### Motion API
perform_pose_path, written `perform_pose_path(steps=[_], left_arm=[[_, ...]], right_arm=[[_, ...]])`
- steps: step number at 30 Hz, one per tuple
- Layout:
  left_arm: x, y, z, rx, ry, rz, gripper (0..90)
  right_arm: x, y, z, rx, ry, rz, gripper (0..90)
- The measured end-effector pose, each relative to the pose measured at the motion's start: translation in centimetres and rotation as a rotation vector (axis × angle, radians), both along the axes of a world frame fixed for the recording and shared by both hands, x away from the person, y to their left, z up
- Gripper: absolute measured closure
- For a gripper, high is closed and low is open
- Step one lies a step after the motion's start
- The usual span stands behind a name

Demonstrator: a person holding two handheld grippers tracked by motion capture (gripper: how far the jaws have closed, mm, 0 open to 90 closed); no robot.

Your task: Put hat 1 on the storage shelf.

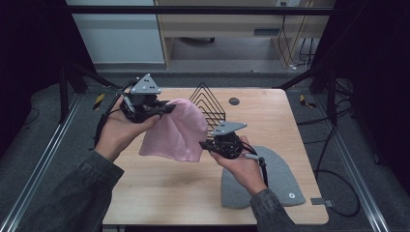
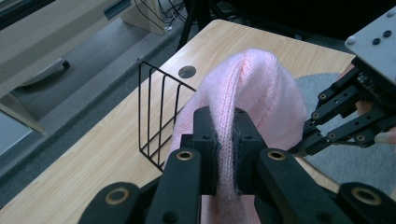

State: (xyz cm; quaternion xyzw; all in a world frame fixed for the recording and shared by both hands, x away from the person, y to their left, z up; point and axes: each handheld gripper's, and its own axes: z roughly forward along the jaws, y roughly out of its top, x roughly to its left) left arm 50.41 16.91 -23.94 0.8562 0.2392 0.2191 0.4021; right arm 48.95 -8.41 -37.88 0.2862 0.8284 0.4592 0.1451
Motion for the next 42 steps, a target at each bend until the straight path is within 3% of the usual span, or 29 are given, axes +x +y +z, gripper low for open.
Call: perform_pose_path(steps=[10,20,25,31,32,38,42], left_arm=[[0.8,-0.1,0.4,-0.038,-0.008,0.016,82.1],[3.0,-0.3,1.6,-0.074,-0.01,0.02,81.9],[4.6,-0.8,3.2,-0.11,-0.031,0.022,81.9],[6.2,-1.1,4.0,-0.137,-0.041,0.034,81.8],[6.9,-1.2,4.2,-0.161,-0.044,0.04,81.8],[9.1,-1.9,4.4,-0.203,-0.049,0.052,81.8],[10.1,-2.3,4.2,-0.205,-0.048,0.053,81.7]], right_arm=[[0.5,-0.9,1.7,-0.021,-0.01,-0.007,84.2],[1.9,-1.9,4.2,-0.044,-0.011,-0.005,84.4],[3.6,-2.8,6.6,-0.041,-0.021,-0.012,84.6],[5.3,-3.2,8.3,-0.041,-0.036,-0.022,84.6],[6.1,-3.3,8.9,-0.041,-0.042,-0.029,84.6],[8.4,-3.8,10.0,-0.045,-0.052,-0.06,84.6],[9.5,-4.3,10.1,-0.037,-0.051,-0.085,84.5]])
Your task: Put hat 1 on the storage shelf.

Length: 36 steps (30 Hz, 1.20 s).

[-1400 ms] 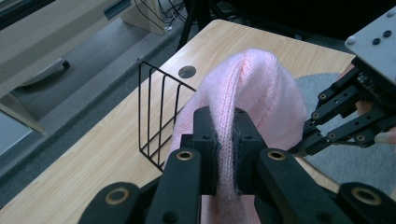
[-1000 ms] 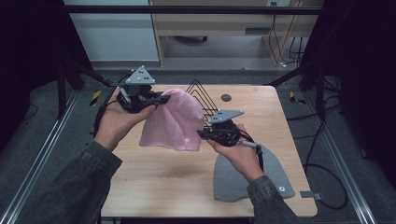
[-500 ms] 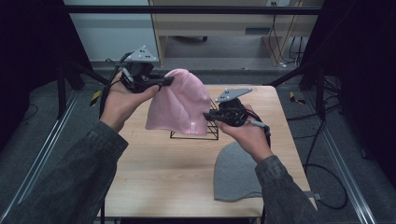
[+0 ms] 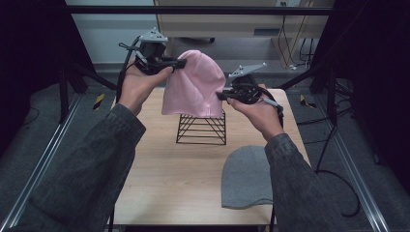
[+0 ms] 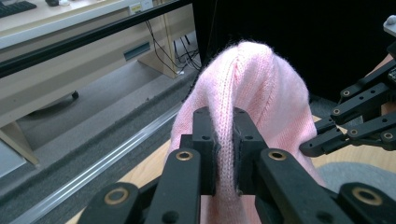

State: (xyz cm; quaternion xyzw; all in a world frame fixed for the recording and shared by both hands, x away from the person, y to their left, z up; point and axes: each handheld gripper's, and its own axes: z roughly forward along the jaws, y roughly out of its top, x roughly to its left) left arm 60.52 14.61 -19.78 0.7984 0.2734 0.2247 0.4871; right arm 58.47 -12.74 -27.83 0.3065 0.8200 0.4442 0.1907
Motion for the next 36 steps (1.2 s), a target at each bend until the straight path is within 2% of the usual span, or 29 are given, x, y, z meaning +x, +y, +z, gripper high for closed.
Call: perform_pose_path(steps=[4,9,14,21,28,36], left_arm=[[1.4,-0.5,0.0,-0.015,-0.006,0.003,81.7],[2.8,-0.9,-0.6,-0.031,0.0,0.004,81.7],[3.7,-1.6,-1.1,-0.025,0.002,0.004,81.6],[4.3,-1.9,-1.5,-0.008,-0.006,0.004,81.6],[4.3,-1.4,-3.0,0.0,0.0,0.008,81.1],[4.1,-1.1,-4.7,-0.015,0.01,0.007,80.8]], right_arm=[[1.5,-0.8,0.0,0.007,-0.004,-0.039,84.6],[2.4,-1.4,-0.5,0.014,0.005,-0.066,84.5],[3.0,-2.0,-0.8,0.017,0.007,-0.086,84.5],[3.5,-2.2,-1.4,0.011,0.019,-0.086,84.5],[3.2,-1.6,-2.2,-0.011,0.012,-0.074,84.4],[2.9,-1.3,-3.5,-0.031,0.015,-0.084,84.2]])
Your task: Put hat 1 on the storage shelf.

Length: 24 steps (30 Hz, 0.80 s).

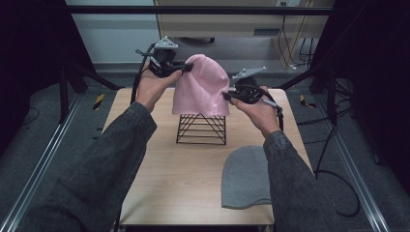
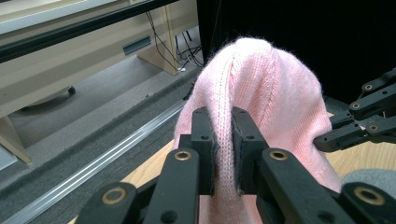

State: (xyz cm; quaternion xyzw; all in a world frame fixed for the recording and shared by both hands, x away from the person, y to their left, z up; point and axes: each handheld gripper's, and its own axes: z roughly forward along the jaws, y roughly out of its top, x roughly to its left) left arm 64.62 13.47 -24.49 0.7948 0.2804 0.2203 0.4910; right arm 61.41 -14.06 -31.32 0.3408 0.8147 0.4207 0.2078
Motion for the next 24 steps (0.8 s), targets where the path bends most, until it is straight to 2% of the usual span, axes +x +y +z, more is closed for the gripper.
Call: perform_pose_path(steps=[6,9,16,24], left_arm=[[-0.7,0.1,-0.9,0.0,-0.006,-0.012,80.1],[-0.7,0.2,-1.1,-0.007,-0.004,-0.015,80.1],[-1.3,0.3,-2.3,-0.006,0.005,-0.023,79.9],[-1.8,0.3,-3.2,0.0,0.019,-0.027,79.8]], right_arm=[[-0.5,0.3,-1.0,-0.022,-0.001,0.012,84.0],[-0.7,0.3,-1.2,-0.021,-0.002,0.016,84.0],[-1.2,0.5,-2.1,-0.051,0.009,0.023,84.1],[-1.5,0.6,-2.9,-0.055,0.028,0.027,84.2]])
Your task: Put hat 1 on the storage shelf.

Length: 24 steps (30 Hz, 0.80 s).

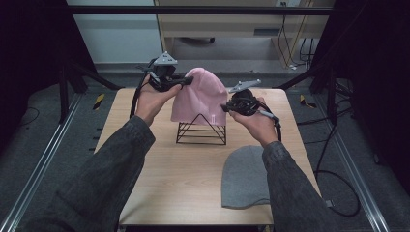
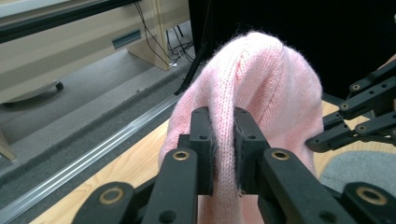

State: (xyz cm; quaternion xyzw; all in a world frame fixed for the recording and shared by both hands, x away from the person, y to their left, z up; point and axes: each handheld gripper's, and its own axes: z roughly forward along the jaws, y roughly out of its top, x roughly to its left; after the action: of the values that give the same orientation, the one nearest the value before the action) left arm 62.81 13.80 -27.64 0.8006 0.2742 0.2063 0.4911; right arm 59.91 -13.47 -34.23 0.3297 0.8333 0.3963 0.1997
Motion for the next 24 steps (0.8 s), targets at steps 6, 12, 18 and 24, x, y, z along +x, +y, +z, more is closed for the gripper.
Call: perform_pose_path(steps=[6,12,18,24], left_arm=[[-0.4,0.0,-0.4,0.005,-0.002,-0.009,79.6],[-0.7,0.2,-1.1,0.015,0.008,-0.018,79.5],[-1.3,0.1,-2.7,0.035,0.025,-0.029,79.6],[-1.5,0.0,-4.1,0.043,0.041,-0.035,79.8]], right_arm=[[-0.2,0.0,-0.3,-0.007,0.007,0.001,84.2],[-0.3,0.0,-0.9,-0.017,0.017,0.001,84.2],[-0.5,-0.3,-2.9,-0.024,0.053,-0.005,84.2],[-0.7,-0.4,-4.1,-0.03,0.077,-0.008,84.1]])
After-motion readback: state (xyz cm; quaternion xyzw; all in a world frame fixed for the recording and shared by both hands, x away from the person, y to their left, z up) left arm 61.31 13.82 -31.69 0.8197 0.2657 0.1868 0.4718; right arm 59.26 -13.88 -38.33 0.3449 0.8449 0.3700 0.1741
